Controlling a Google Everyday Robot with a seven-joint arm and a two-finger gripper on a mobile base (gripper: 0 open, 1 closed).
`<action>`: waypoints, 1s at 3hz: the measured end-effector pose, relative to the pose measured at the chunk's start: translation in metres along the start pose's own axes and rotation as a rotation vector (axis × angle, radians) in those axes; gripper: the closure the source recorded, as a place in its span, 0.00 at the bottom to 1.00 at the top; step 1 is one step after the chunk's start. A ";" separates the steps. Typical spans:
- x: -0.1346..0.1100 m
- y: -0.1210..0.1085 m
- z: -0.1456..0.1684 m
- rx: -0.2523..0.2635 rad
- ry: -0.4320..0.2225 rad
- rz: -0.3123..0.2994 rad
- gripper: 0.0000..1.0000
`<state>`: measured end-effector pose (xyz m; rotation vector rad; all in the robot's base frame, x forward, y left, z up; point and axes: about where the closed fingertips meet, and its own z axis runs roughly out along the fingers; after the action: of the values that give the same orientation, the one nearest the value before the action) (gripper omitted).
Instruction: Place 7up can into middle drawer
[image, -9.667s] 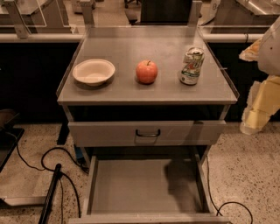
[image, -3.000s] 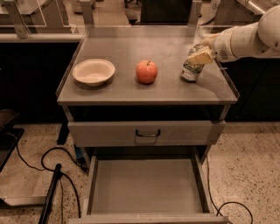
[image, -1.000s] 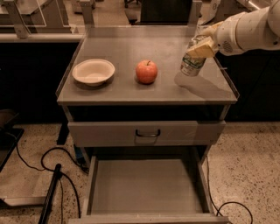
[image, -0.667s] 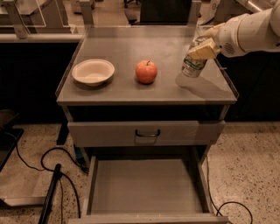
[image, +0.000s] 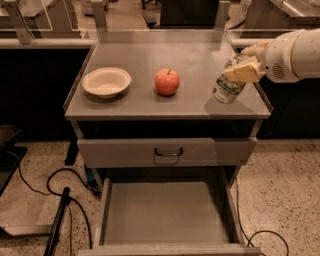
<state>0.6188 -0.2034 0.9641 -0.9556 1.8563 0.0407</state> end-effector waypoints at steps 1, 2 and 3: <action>0.011 0.028 -0.016 -0.009 0.003 0.050 1.00; 0.016 0.032 -0.016 -0.014 0.009 0.056 1.00; 0.020 0.034 -0.021 -0.023 0.016 0.086 1.00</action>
Offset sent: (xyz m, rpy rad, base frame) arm -0.0281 0.0054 -0.0095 0.0340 0.0249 -0.0169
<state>0.5782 -0.2012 0.9461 -0.8937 1.9141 0.1068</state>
